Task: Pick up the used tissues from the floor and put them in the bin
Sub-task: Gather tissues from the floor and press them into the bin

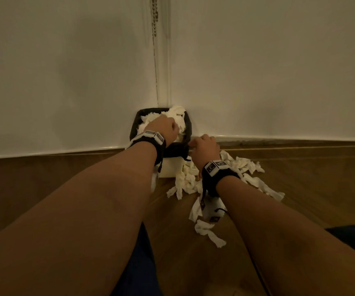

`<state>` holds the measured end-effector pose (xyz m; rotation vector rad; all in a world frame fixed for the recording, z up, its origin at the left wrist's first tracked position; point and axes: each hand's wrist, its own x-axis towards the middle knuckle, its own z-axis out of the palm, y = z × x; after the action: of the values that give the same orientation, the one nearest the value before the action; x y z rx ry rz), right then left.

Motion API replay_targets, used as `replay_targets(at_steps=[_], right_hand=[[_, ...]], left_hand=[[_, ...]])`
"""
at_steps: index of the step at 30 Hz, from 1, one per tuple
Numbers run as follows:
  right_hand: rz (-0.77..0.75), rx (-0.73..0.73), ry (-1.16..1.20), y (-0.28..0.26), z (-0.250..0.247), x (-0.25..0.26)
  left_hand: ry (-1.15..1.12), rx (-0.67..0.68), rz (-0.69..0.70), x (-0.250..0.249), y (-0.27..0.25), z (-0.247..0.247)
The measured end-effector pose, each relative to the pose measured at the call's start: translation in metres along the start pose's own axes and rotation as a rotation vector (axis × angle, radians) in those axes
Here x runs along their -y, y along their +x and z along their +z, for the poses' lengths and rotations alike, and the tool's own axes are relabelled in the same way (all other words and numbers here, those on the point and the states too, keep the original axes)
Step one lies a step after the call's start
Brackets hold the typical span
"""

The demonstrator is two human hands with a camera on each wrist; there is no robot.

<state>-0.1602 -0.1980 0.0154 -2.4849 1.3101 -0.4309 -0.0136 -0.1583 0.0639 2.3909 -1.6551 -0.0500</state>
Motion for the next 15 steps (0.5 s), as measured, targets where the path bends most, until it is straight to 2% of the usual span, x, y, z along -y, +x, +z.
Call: replay_targets(at_steps=[3, 5, 7, 11, 15], right_hand=[[0.07, 0.11, 0.069, -0.015, -0.001, -0.012], [0.153, 0.235, 0.152, -0.026, 0.001, -0.02], [0.186, 0.371, 0.138, -0.04, 0.008, -0.028], [0.259, 0.613, 0.031, -0.073, 0.034, -0.053], [0.275, 0.757, -0.047, -0.1, 0.056, -0.076]], left_hand=[[-0.012, 0.111, 0.095, -0.023, -0.005, 0.004], [-0.002, 0.223, 0.137, -0.036, -0.012, 0.017], [-0.01, 0.348, 0.15, -0.044, -0.02, 0.034], [-0.13, 0.484, 0.05, -0.045, -0.052, 0.081], [-0.08, 0.638, 0.015, -0.04, -0.083, 0.124]])
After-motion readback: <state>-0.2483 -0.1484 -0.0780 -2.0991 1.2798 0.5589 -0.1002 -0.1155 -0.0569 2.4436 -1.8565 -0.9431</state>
